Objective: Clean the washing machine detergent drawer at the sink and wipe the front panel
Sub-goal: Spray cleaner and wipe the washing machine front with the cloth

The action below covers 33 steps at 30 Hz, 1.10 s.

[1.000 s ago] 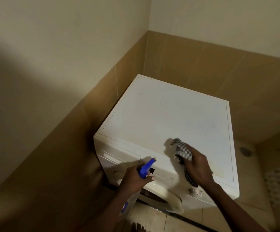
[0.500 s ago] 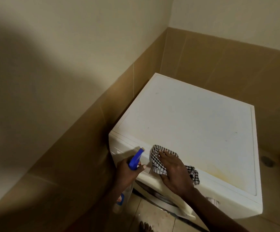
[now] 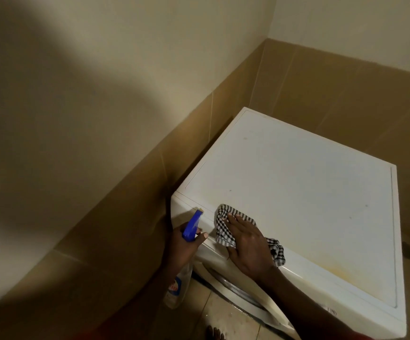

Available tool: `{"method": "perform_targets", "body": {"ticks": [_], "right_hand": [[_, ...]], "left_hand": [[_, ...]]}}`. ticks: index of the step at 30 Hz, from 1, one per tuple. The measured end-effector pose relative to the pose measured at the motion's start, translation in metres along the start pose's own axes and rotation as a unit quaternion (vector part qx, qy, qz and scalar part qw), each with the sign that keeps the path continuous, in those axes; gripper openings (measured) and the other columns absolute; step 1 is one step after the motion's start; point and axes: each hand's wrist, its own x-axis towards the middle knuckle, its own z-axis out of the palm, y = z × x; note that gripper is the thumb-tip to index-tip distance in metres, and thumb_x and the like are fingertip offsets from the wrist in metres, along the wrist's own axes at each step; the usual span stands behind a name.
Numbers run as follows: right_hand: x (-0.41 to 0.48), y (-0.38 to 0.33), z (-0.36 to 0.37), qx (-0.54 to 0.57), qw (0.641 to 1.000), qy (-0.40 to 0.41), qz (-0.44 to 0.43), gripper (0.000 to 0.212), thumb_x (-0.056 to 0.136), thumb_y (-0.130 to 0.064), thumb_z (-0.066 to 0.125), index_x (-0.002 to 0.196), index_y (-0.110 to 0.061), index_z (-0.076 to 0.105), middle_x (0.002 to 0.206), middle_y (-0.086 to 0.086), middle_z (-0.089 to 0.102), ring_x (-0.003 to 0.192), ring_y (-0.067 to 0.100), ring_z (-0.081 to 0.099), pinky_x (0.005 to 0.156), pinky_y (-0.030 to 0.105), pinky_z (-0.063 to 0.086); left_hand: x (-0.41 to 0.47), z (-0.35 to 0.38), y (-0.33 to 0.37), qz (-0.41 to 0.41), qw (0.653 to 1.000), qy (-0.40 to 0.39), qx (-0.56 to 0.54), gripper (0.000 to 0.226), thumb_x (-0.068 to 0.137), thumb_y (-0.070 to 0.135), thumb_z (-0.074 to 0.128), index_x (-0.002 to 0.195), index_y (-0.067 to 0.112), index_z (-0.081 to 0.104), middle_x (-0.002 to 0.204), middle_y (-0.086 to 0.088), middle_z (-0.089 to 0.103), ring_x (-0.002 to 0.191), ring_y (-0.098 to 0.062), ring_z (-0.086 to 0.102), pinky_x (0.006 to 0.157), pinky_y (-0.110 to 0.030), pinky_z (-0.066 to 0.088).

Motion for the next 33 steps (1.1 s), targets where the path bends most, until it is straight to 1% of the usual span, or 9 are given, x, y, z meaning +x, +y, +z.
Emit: {"method": "perform_targets", "body": {"ticks": [5, 9, 14, 16, 18, 22, 26, 30, 33], "right_hand": [[-0.010, 0.004, 0.005, 0.002, 1.000, 0.010, -0.023, 0.071, 0.064, -0.023, 0.064, 0.134, -0.013, 0.056, 0.139, 0.005, 0.054, 0.128, 0.026, 0.051, 0.109, 0.041, 0.037], [0.028, -0.017, 0.010, 0.004, 1.000, 0.010, -0.026, 0.063, 0.071, -0.026, 0.056, 0.133, -0.014, 0.057, 0.136, 0.006, 0.057, 0.126, 0.028, 0.053, 0.107, 0.045, 0.041], [0.054, -0.035, 0.017, -0.004, 0.999, -0.001, -0.036, 0.062, 0.073, -0.031, 0.050, 0.132, -0.012, 0.057, 0.135, 0.008, 0.058, 0.125, 0.029, 0.054, 0.106, 0.045, 0.043], [0.043, -0.031, 0.020, -0.004, 0.999, 0.002, -0.039, 0.061, 0.073, -0.029, 0.055, 0.132, -0.013, 0.057, 0.134, 0.007, 0.059, 0.125, 0.028, 0.054, 0.106, 0.046, 0.042], [0.034, -0.030, 0.022, -0.005, 0.999, 0.006, -0.040, 0.061, 0.072, -0.030, 0.056, 0.131, -0.013, 0.058, 0.133, 0.007, 0.060, 0.124, 0.028, 0.055, 0.105, 0.049, 0.042], [0.049, -0.044, 0.024, -0.009, 0.999, -0.006, -0.048, 0.062, 0.070, -0.030, 0.056, 0.130, -0.015, 0.059, 0.132, 0.007, 0.060, 0.123, 0.028, 0.056, 0.105, 0.049, 0.041], [0.096, -0.077, 0.030, 0.008, 0.998, -0.018, -0.056, 0.063, 0.075, -0.037, 0.041, 0.131, -0.015, 0.058, 0.135, 0.009, 0.058, 0.125, 0.030, 0.054, 0.106, 0.047, 0.042], [0.129, -0.090, 0.042, -0.005, 0.998, -0.028, -0.052, 0.059, 0.083, -0.035, 0.049, 0.138, -0.015, 0.051, 0.142, 0.009, 0.051, 0.132, 0.030, 0.046, 0.111, 0.044, 0.036], [0.127, -0.093, 0.045, -0.008, 0.999, -0.028, -0.037, 0.066, 0.081, -0.042, 0.033, 0.139, -0.015, 0.049, 0.143, 0.009, 0.050, 0.134, 0.029, 0.044, 0.112, 0.045, 0.035]], "left_hand": [[0.002, -0.009, 0.002, -0.006, 0.999, 0.043, -0.012, 0.020, 0.080, 0.017, 0.079, 0.086, 0.016, 0.060, 0.069, 0.006, 0.057, 0.061, -0.004, 0.055, 0.051, -0.002, 0.042], [0.002, -0.022, -0.001, 0.013, 0.998, 0.066, 0.001, 0.024, 0.079, 0.018, 0.079, 0.089, 0.017, 0.058, 0.074, 0.010, 0.058, 0.067, 0.000, 0.055, 0.059, 0.001, 0.042], [0.001, -0.037, -0.008, 0.021, 0.995, 0.089, 0.031, 0.030, 0.076, 0.024, 0.082, 0.094, 0.005, 0.067, 0.085, -0.002, 0.070, 0.079, -0.013, 0.065, 0.076, -0.022, 0.050], [0.000, -0.043, -0.007, 0.032, 0.993, 0.108, 0.031, 0.030, 0.075, 0.022, 0.082, 0.097, 0.009, 0.066, 0.087, 0.006, 0.067, 0.081, -0.008, 0.063, 0.073, -0.009, 0.044], [-0.001, -0.051, -0.006, 0.046, 0.990, 0.130, 0.032, 0.032, 0.075, 0.020, 0.083, 0.099, 0.012, 0.063, 0.089, 0.010, 0.063, 0.081, -0.005, 0.060, 0.071, -0.003, 0.039], [0.006, -0.064, -0.013, 0.024, 0.993, 0.107, 0.036, 0.028, 0.077, 0.026, 0.081, 0.094, 0.007, 0.068, 0.082, 0.002, 0.069, 0.078, -0.015, 0.067, 0.069, -0.014, 0.049], [0.009, -0.073, -0.011, 0.051, 0.991, 0.122, 0.037, 0.021, 0.074, 0.021, 0.083, 0.087, 0.011, 0.069, 0.078, 0.004, 0.069, 0.073, -0.005, 0.064, 0.068, -0.008, 0.046], [0.008, -0.079, -0.015, 0.070, 0.989, 0.119, 0.048, 0.022, 0.072, 0.019, 0.084, 0.083, 0.012, 0.066, 0.075, 0.008, 0.067, 0.073, -0.002, 0.064, 0.073, -0.009, 0.045], [0.002, -0.087, -0.018, 0.056, 0.992, 0.107, 0.039, 0.021, 0.075, 0.017, 0.082, 0.082, 0.017, 0.063, 0.073, 0.012, 0.063, 0.070, 0.002, 0.061, 0.071, -0.009, 0.044]]}}
